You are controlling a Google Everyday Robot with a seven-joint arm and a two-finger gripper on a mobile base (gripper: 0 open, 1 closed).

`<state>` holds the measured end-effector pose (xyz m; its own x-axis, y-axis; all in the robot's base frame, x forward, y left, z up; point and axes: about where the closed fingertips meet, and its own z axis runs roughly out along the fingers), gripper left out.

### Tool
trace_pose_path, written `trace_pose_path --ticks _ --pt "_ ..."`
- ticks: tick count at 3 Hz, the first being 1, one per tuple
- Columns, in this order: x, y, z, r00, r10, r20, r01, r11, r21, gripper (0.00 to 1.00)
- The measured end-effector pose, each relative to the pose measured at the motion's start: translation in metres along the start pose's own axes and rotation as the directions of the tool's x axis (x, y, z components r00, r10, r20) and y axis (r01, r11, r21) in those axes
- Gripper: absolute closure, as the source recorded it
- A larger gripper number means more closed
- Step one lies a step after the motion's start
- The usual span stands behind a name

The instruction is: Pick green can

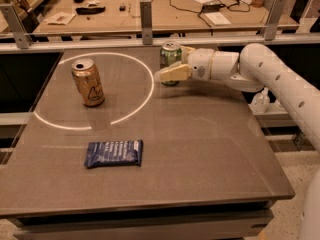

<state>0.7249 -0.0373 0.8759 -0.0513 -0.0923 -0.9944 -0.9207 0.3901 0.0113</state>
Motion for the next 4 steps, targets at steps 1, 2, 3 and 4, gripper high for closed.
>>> trace_pose_path --ticks 1,2,3,4 --pt "-0.003 0.005 0.015 1.0 -0.01 0.017 0.01 0.9998 -0.019 0.19" --pt "-0.007 0.009 0.022 0.999 -0.025 0.028 0.026 0.9988 -0.042 0.43" --pt "-0.01 0.01 0.025 0.999 -0.039 0.031 0.041 0.9974 -0.06 0.65" --pt "-0.025 0.008 0.021 0.998 -0.055 0.03 0.057 0.9955 -0.076 0.89"
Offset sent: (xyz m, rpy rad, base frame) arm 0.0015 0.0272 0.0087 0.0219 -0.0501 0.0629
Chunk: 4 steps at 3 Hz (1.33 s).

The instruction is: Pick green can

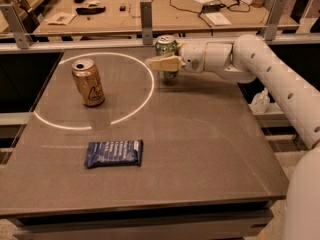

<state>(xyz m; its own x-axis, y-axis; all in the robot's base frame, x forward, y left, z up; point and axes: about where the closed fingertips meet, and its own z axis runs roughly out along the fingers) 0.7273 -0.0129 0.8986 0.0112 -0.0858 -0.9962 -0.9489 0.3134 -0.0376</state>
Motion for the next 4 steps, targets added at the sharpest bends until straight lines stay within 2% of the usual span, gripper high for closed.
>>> trace_pose_path --ticks 1,2,3,4 --pt "-0.023 -0.007 -0.007 1.0 -0.01 0.013 0.011 0.9997 -0.023 1.0" --pt "-0.052 -0.015 -0.017 0.999 -0.026 0.041 0.028 0.999 -0.036 1.0" --pt "-0.066 -0.018 -0.023 0.997 -0.021 0.077 0.025 0.9984 -0.051 1.0" --pt "-0.069 -0.019 -0.024 0.996 -0.023 0.081 0.028 0.9983 -0.051 1.0"
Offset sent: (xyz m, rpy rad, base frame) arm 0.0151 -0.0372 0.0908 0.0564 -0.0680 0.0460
